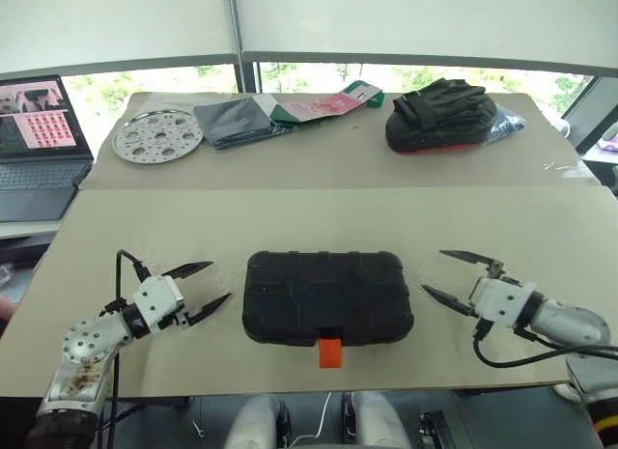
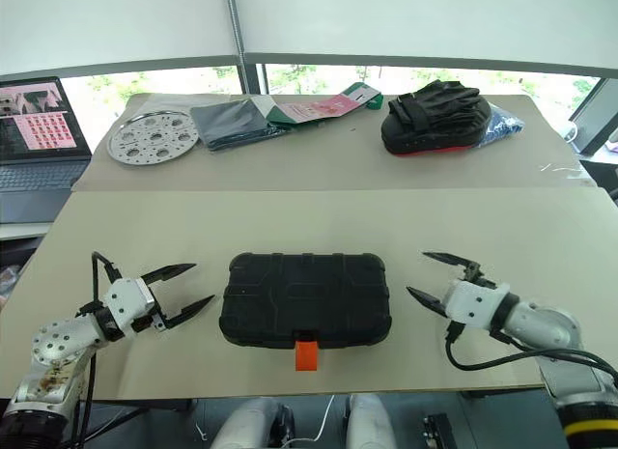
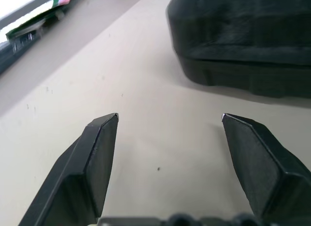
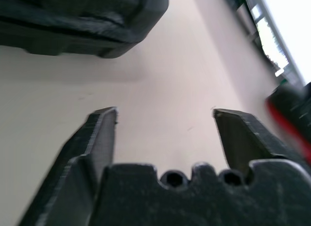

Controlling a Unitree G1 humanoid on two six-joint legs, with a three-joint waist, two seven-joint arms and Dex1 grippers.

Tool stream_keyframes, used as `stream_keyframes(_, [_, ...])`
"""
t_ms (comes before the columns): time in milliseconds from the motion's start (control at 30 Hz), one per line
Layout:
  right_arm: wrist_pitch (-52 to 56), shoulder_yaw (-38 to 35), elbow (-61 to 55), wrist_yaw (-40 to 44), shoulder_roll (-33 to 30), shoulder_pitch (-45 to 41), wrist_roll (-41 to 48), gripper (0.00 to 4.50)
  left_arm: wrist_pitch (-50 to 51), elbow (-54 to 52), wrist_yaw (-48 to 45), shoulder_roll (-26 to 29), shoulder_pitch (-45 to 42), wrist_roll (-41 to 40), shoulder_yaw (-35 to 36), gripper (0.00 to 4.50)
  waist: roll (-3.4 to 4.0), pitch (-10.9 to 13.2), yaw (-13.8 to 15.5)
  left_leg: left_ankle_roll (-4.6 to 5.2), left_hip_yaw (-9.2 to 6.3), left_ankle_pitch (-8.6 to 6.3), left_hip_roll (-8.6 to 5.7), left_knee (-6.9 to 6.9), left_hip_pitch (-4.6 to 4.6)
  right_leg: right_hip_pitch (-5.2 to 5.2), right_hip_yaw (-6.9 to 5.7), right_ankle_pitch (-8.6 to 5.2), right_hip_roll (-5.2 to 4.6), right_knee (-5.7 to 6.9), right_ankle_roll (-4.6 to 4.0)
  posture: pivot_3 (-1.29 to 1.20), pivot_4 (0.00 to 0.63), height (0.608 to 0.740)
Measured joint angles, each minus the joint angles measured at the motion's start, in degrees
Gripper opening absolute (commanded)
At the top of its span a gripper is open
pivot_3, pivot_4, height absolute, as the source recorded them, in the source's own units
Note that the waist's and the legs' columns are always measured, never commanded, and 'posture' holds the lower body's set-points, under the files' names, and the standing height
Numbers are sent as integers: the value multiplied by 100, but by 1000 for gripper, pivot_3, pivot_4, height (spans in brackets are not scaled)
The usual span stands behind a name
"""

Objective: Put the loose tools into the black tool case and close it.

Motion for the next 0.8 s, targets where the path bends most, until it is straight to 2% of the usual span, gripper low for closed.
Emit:
stream_keyframes(100, [999,-194,-934,580,-382,783,898,1414,755,-106,5,-63,-442,-181,-58,1407,-1,1,37,14,-6,-9,1,8,2,13,-7,2,-3,-2,2,0,150,740])
stream_keyframes(200, [1685,-301,-1802,884,-592,1287,1318,275,1310,-185,30,-145,-1046,-191,-211,285,-2,0,36,22,-11,-14,-2,10,16,39,-8,4,-3,-9,7,0,150,740])
stream_keyframes(233, [1847,-310,-2037,940,-632,1426,1336,96,1468,-180,33,-191,-1256,-160,-275,14,-2,0,36,23,-11,-15,-3,11,19,42,-8,4,-3,-10,7,0,150,740])
stream_keyframes(367, [2628,-61,-2732,970,-686,1663,1334,42,1913,75,30,-401,-1941,47,-620,0,-8,2,27,23,-10,-15,-6,14,17,41,-6,4,0,-10,9,0,150,740])
stream_keyframes(467, [3282,562,-3018,672,-308,1258,1148,42,2370,548,-133,-473,-2430,329,-1032,0,-30,3,9,15,-10,-10,-1,19,16,41,-5,4,17,-11,8,0,150,740])
stream_keyframes(600, [3727,1185,-3079,481,-49,724,705,42,2724,686,-453,-491,-2507,492,-1361,0,-33,6,3,16,-9,-11,-4,21,4,26,1,1,15,-11,11,0,150,740])
stream_keyframes(800, [3860,1546,-2598,196,554,-241,119,42,3095,387,-490,-319,-2266,506,-1150,0,-50,9,-46,15,-9,-9,-1,29,6,26,3,1,15,-6,11,0,150,740])
